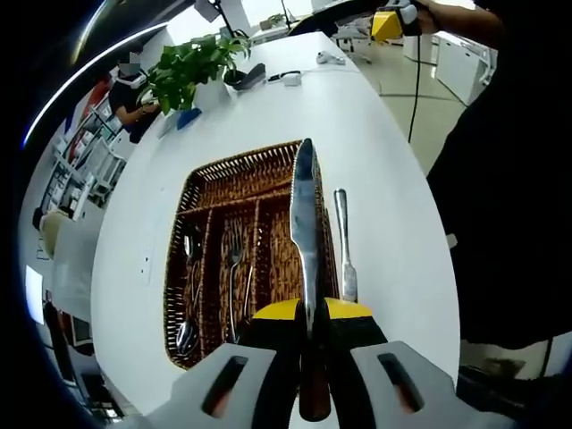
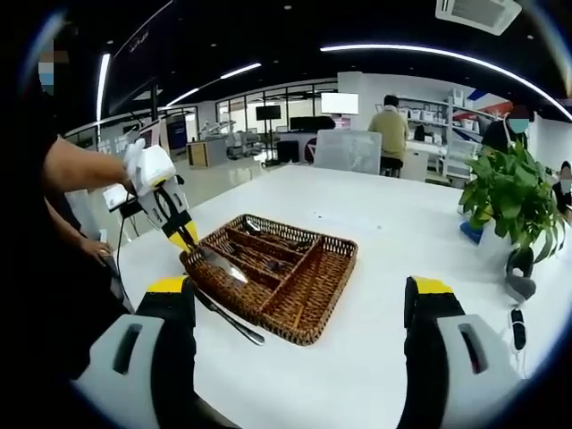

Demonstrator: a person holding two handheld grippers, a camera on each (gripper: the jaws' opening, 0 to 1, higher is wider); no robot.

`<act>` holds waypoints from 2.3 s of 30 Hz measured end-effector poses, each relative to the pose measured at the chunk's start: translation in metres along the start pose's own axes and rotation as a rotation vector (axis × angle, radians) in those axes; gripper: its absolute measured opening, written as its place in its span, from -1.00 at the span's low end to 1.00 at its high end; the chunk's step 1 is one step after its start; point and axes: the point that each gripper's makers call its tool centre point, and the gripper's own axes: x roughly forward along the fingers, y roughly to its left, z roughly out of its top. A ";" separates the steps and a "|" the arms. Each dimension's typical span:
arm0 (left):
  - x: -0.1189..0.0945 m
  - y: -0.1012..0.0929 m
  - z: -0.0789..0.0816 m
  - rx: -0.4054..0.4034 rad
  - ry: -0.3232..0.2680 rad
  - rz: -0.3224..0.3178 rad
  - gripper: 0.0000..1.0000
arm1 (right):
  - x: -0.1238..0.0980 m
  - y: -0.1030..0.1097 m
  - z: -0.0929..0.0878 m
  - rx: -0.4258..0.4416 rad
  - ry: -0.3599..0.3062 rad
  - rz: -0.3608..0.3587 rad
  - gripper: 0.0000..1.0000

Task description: Arrange the knives, forks, and spoons in their matching storage slots by inserting each utensil handle-first until every utensil is classified and aligned in the correct compartment

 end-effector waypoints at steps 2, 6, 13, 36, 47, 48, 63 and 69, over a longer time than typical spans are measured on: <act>0.000 0.002 0.000 0.003 0.000 0.002 -0.87 | 0.000 0.000 0.000 -0.001 0.001 -0.002 1.00; 0.001 0.011 0.000 -0.010 0.002 0.016 -0.87 | -0.001 -0.003 0.001 0.002 0.000 -0.008 1.00; 0.003 0.020 0.003 0.010 -0.010 0.032 -0.88 | 0.000 -0.003 0.002 -0.007 0.008 -0.008 1.00; 0.006 0.048 -0.001 -0.023 -0.008 0.039 -0.88 | 0.006 -0.012 0.004 0.003 0.004 -0.042 1.00; 0.004 0.056 -0.011 -0.028 0.002 0.030 -0.88 | 0.010 -0.010 0.003 0.004 0.009 -0.036 1.00; 0.004 0.057 -0.013 -0.029 0.003 0.028 -0.88 | 0.010 -0.010 0.002 0.004 0.011 -0.033 1.00; 0.008 0.062 -0.017 -0.045 0.011 0.027 -0.87 | 0.007 -0.009 0.004 0.004 0.007 -0.037 1.00; 0.022 0.058 -0.023 -0.052 0.015 0.027 -0.87 | 0.006 -0.009 0.001 0.005 0.011 -0.038 1.00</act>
